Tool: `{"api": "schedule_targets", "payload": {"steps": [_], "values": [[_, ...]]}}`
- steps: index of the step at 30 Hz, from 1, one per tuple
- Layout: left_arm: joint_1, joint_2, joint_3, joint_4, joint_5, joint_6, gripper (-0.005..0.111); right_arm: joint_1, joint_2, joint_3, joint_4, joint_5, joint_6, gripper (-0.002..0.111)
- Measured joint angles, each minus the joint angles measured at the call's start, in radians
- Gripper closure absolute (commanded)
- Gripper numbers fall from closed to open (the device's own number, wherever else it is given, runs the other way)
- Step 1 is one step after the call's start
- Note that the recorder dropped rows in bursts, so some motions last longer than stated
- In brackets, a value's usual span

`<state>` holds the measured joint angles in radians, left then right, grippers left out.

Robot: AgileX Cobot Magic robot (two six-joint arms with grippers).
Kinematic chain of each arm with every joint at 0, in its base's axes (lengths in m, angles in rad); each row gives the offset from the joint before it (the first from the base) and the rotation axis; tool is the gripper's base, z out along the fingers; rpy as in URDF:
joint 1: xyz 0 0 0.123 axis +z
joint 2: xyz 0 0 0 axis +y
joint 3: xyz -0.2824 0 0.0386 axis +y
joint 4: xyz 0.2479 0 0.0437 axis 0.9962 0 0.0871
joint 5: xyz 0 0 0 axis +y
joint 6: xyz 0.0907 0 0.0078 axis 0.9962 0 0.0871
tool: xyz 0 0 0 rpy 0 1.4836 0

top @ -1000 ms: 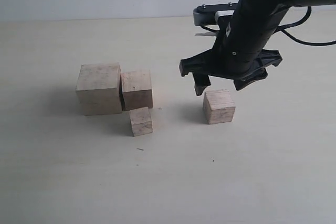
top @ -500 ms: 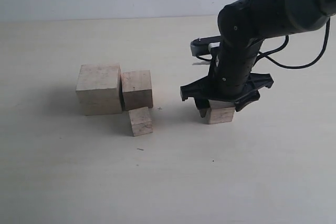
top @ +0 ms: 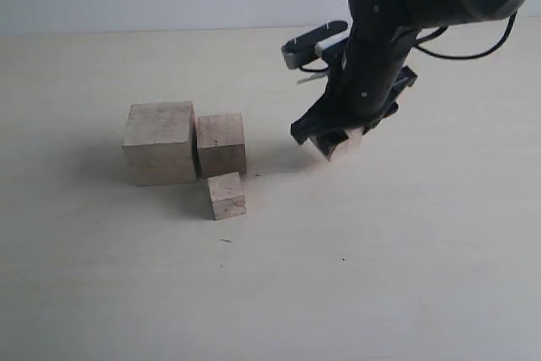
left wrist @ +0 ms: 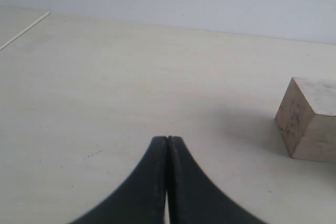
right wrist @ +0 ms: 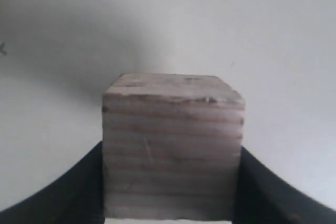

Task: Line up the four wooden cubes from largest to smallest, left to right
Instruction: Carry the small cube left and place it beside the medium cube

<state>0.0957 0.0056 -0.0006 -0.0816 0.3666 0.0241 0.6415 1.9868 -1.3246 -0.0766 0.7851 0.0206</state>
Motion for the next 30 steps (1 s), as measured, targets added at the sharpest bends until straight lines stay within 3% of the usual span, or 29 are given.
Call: {"api": "schedule_targets", "payload": {"steps": [6,13,30], "values": [[0.0,0.0,0.0,0.0,0.0,0.0,0.107,-0.061,0.027,-0.127,0.051,-0.006,-0.411,0.108],[0.0,0.0,0.0,0.0,0.0,0.0,0.107,-0.072,0.105,-0.144,0.395,0.031,-1.135,0.108],[0.0,0.0,0.0,0.0,0.0,0.0,0.107,-0.054,0.188,-0.146,0.534,-0.052,-1.392,0.108]]}}
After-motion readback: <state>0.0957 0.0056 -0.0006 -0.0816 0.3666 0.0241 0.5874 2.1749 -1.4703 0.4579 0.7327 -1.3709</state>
